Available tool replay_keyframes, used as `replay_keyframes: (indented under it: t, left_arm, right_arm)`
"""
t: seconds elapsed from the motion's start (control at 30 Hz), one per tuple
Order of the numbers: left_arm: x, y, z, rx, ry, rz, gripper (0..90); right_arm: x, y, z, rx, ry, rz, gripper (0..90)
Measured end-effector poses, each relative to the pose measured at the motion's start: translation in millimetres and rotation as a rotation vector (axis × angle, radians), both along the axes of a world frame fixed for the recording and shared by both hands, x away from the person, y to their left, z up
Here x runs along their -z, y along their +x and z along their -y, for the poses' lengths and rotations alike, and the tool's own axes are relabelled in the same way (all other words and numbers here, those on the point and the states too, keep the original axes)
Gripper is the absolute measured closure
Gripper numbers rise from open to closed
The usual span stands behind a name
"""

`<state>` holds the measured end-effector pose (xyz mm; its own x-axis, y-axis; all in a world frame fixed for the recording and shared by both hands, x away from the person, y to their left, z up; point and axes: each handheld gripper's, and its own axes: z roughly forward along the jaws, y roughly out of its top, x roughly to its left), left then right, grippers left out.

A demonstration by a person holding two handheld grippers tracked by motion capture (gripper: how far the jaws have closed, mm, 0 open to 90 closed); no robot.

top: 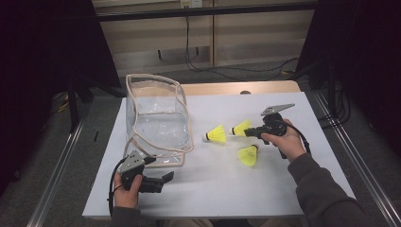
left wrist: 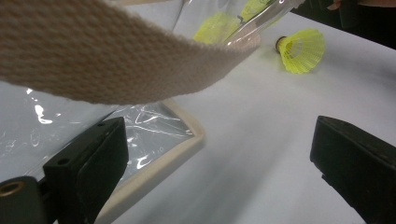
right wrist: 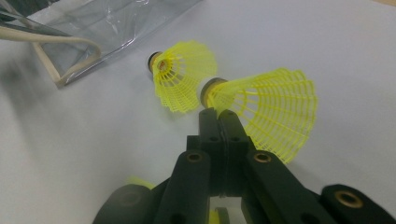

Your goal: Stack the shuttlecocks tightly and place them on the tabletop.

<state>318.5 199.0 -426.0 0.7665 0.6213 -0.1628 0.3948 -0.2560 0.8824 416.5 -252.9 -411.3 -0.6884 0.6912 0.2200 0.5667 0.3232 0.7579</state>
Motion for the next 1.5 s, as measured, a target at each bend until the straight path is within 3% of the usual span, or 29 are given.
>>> replay_keyframes:
  t: [1.5]
  left_arm:
    - [-0.2,0.1,0.2,0.002,0.001,0.002,4.1]
  right_arm:
    - [-8.4,5.6,-24.2,-0.051,0.003,0.031,89.9]
